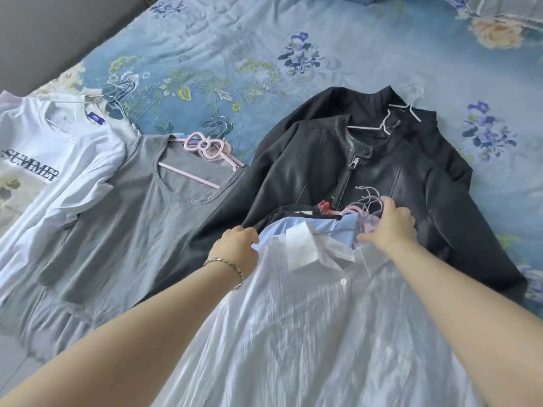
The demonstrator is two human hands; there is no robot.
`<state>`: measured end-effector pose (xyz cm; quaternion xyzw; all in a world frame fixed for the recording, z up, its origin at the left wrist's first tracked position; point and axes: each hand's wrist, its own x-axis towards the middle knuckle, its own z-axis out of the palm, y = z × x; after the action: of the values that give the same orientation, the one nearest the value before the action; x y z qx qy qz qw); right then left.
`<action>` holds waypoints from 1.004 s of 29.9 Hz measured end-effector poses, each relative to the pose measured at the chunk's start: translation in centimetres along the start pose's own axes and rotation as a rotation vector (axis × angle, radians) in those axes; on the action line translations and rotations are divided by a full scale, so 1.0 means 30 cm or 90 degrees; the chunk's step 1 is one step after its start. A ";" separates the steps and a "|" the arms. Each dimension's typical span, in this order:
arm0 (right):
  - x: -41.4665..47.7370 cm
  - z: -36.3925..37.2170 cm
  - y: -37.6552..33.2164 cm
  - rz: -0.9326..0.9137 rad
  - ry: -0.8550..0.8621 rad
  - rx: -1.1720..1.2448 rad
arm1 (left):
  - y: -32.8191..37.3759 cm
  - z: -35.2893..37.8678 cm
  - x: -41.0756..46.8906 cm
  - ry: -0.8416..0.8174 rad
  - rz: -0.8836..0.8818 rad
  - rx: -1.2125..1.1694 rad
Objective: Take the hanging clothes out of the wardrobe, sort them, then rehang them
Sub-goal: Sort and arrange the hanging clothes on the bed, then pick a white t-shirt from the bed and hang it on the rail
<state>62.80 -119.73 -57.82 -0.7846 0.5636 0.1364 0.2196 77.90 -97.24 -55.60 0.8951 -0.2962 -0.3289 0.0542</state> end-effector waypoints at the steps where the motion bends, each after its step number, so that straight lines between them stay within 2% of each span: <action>1: -0.031 -0.003 -0.016 -0.019 0.001 -0.019 | -0.008 -0.014 -0.015 -0.027 -0.019 0.005; 3: -0.110 -0.004 -0.052 -0.076 -0.021 -0.049 | -0.017 -0.051 -0.053 -0.074 -0.031 0.043; 6: -0.269 -0.018 -0.131 -0.143 -0.182 -0.076 | -0.027 -0.133 -0.143 -0.121 -0.014 0.114; 8: -0.392 -0.039 -0.199 -0.189 -0.262 -0.111 | -0.049 -0.199 -0.215 -0.117 -0.003 0.146; 11: -0.591 -0.080 -0.335 -0.264 -0.315 -0.185 | -0.124 -0.306 -0.333 -0.083 0.009 0.157; 15: -0.865 -0.104 -0.558 -0.360 -0.294 -0.228 | -0.326 -0.463 -0.525 -0.033 -0.014 0.156; 19: -1.088 -0.077 -0.796 -0.408 -0.264 -0.259 | -0.598 -0.616 -0.680 -0.014 -0.029 0.170; 25: -1.321 -0.047 -1.130 -0.420 -0.235 -0.253 | -0.960 -0.855 -0.853 0.050 -0.036 0.172; 30: -1.347 0.002 -1.338 -0.406 -0.214 -0.225 | -1.190 -1.012 -0.846 0.097 -0.059 0.118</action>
<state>87.46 -75.61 -31.56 -0.9126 0.2156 0.2830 0.2016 98.97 -56.64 -28.28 0.9313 -0.2789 -0.2332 -0.0219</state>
